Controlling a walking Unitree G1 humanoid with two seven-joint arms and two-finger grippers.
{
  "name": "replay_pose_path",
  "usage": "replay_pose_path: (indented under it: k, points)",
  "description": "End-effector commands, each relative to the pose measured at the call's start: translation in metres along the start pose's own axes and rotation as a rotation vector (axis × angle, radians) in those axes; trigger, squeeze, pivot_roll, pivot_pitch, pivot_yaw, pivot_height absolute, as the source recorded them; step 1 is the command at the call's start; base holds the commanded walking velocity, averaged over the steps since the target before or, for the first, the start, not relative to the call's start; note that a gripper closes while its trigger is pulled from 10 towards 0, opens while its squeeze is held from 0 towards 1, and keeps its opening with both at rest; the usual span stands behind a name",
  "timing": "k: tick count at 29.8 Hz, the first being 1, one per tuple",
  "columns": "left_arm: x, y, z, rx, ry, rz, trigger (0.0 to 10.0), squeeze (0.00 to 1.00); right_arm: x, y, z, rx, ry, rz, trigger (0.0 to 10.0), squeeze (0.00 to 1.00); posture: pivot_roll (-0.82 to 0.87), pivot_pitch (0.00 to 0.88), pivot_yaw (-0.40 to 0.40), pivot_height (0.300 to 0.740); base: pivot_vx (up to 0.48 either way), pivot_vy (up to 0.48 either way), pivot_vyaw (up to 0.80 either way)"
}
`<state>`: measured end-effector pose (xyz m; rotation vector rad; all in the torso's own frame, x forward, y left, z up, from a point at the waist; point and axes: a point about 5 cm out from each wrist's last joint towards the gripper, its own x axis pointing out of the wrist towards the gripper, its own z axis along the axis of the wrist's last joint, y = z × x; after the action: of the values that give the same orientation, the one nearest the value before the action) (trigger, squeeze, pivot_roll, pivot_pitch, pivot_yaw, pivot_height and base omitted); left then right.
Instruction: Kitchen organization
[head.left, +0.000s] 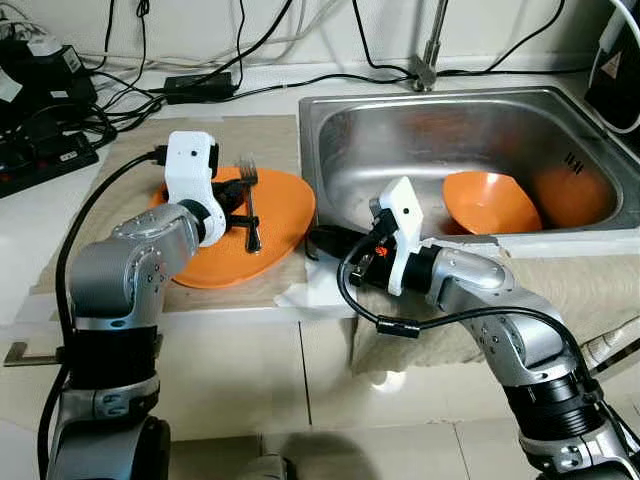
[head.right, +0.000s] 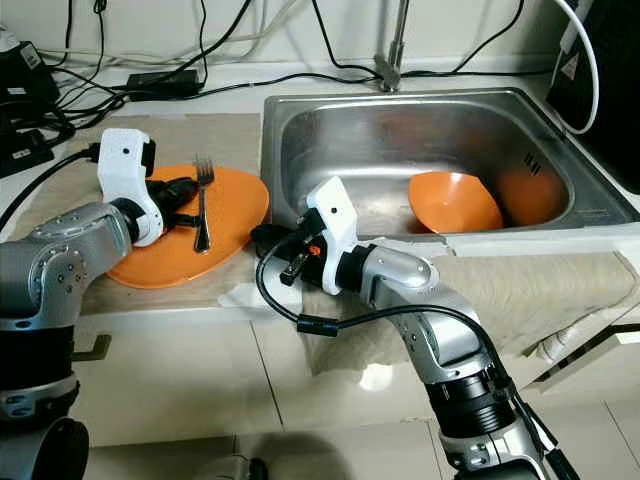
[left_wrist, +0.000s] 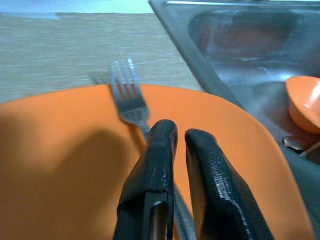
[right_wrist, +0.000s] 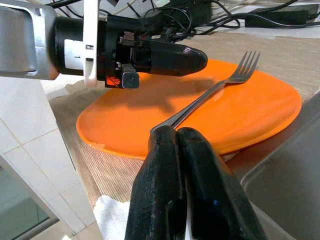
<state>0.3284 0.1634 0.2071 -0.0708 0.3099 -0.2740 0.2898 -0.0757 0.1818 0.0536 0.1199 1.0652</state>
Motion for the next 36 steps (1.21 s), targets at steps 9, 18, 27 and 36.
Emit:
replay_pose_path:
  k: [9,18,27,36]
  points:
    - [0.002,0.002,-0.019,0.002,0.071,0.007,10.0,1.0,-0.002,-0.001,0.003,-0.003,0.002,-0.003,10.0,0.0,0.1,0.034,0.059,0.74,0.0,0.0,0.0]
    - [0.002,0.001,-0.026,0.019,0.123,0.006,10.0,1.0,-0.013,0.003,0.008,-0.023,0.024,0.025,10.0,0.0,0.1,0.025,0.059,0.74,0.0,0.0,0.0]
    - [0.005,0.003,-0.028,0.003,0.129,0.021,10.0,1.0,-0.06,-0.023,0.009,-0.156,0.173,-0.025,10.0,0.0,0.08,0.019,0.055,0.74,0.0,0.0,0.0]
    - [0.007,0.003,-0.029,0.004,0.159,0.028,10.0,0.65,-0.059,-0.024,0.003,-0.169,0.197,-0.033,10.0,0.0,0.08,0.02,0.054,0.74,0.0,0.0,0.0]
